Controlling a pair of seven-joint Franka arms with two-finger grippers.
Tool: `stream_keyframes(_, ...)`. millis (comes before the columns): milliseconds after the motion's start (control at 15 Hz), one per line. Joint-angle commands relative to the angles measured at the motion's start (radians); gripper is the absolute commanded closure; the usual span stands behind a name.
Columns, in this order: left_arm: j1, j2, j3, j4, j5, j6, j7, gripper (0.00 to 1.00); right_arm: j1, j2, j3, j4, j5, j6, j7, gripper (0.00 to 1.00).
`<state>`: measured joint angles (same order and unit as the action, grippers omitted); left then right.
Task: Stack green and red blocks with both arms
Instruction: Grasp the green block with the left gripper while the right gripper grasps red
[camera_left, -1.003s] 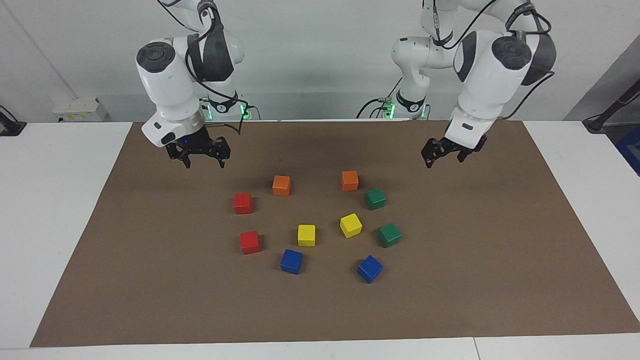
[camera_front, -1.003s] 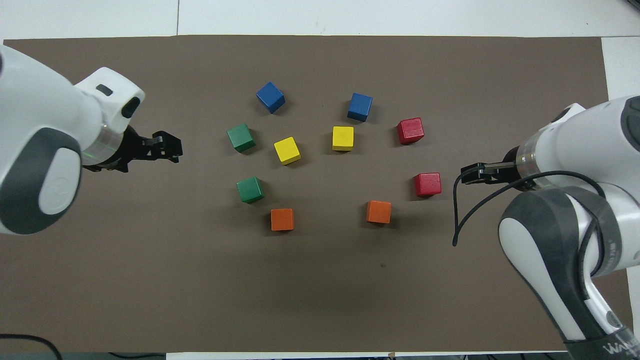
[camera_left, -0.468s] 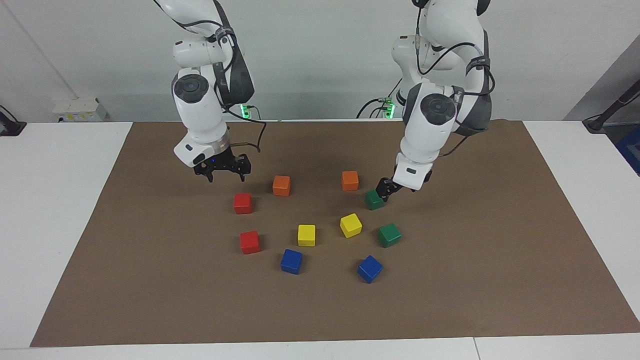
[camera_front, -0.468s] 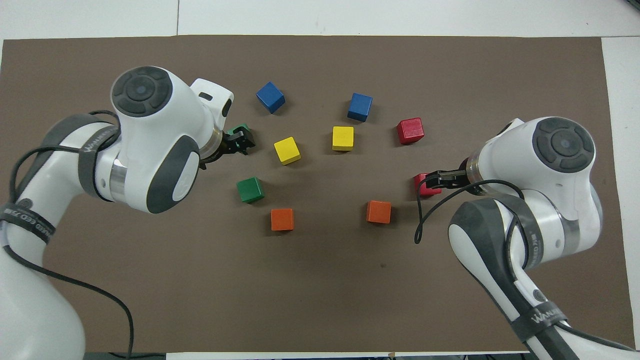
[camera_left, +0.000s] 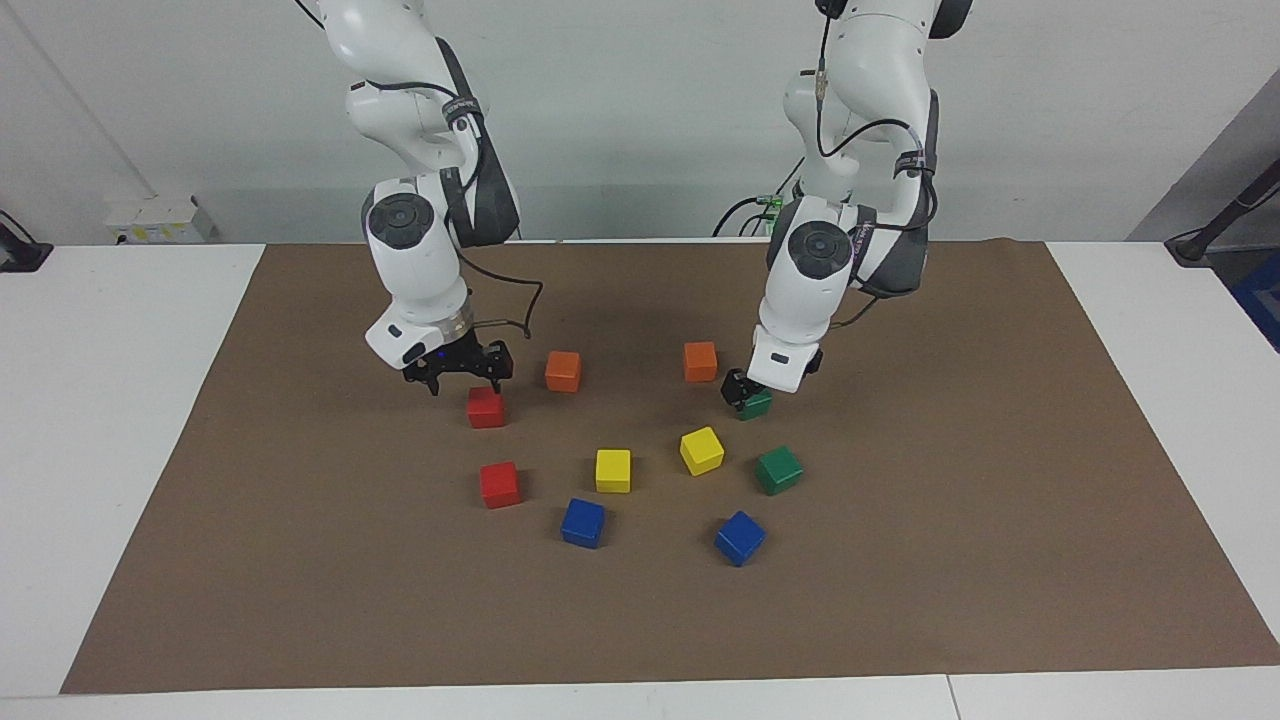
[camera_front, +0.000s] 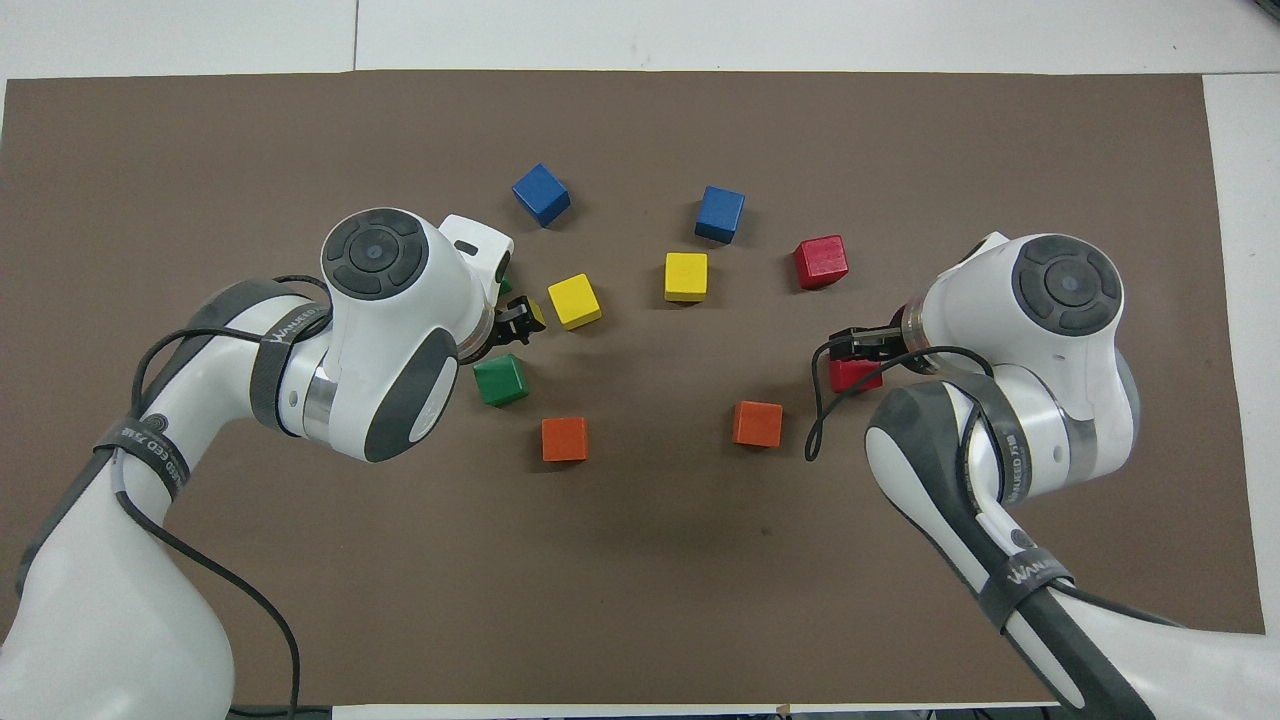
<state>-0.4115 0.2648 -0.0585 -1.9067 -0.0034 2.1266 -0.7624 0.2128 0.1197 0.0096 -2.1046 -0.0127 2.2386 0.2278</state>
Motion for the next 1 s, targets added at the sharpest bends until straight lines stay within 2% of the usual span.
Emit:
stream_keyframes(0,-0.013,-0.026,0.016,-0.061,-0.007,0.048,-0.031,0.00,-0.003,0.015,0.003,-0.005,0.013,0.030,0.011,0.00)
stream_keyframes(201,-0.018,-0.029,0.014,-0.104,-0.007,0.114,-0.032,0.00,-0.003,0.031,0.003,-0.005,0.013,0.035,0.011,0.00)
stream_keyframes(936,-0.050,-0.019,0.014,-0.189,-0.007,0.211,-0.048,0.00,0.028,0.040,0.003,-0.061,0.013,0.107,0.044,0.00)
